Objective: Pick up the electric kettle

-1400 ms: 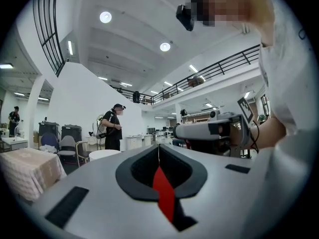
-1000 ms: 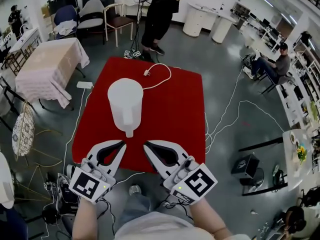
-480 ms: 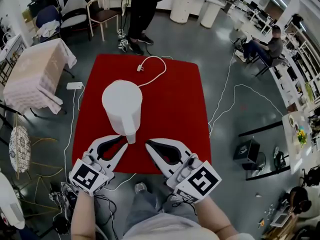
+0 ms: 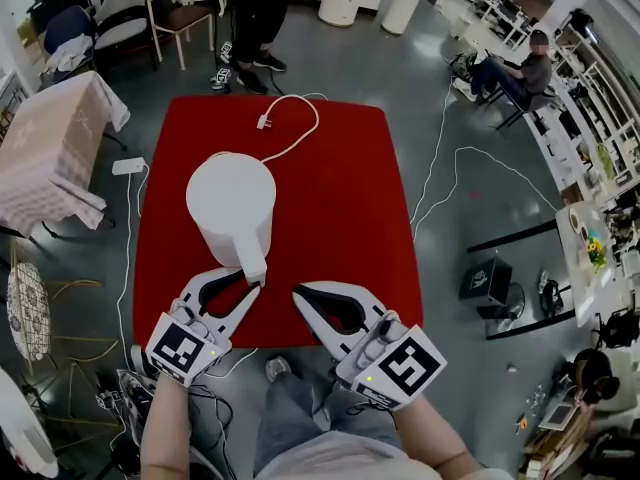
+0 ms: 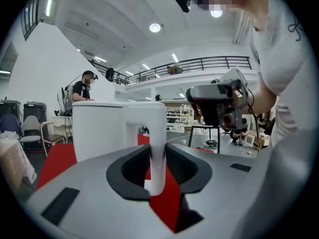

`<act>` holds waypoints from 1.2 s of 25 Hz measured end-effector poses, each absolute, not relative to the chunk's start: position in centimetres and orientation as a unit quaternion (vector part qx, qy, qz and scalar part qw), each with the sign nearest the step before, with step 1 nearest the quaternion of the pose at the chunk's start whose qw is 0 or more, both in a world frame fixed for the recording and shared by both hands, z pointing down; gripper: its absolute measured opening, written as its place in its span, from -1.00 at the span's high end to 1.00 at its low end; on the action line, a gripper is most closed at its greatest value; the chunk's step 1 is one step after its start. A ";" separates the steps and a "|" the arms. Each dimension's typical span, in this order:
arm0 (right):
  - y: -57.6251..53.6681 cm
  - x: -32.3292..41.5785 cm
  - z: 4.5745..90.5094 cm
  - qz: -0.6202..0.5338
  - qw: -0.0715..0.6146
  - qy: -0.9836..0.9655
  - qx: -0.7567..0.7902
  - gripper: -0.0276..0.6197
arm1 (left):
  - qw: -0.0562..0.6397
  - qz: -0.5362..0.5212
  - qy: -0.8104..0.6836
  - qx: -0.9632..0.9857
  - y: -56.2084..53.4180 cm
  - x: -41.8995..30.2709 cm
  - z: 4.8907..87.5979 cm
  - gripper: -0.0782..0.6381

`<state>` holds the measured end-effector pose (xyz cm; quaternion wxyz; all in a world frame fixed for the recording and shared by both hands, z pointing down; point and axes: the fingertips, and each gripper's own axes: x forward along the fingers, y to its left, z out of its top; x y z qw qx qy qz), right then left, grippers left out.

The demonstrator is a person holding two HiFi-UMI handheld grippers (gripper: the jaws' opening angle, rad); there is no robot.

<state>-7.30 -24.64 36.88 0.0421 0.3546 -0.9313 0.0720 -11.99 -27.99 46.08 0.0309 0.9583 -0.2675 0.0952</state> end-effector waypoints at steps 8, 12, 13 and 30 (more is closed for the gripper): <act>-24.8 -6.8 38.4 0.084 0.057 -0.925 0.366 0.90 | 0.045 0.070 -0.250 0.965 -28.7 -10.7 46.5 0.48; -25.0 -6.4 38.9 0.086 0.060 -0.924 0.367 0.90 | 0.052 0.077 -0.253 0.963 -29.1 -9.9 46.7 0.48; -25.0 -6.3 39.0 0.086 0.060 -0.924 0.368 0.90 | 0.050 0.074 -0.250 0.964 -29.1 -9.6 46.7 0.48; -25.3 -5.4 39.5 0.093 0.065 -0.918 0.380 0.90 | 0.044 0.089 -0.267 0.958 -31.2 -5.1 47.6 0.47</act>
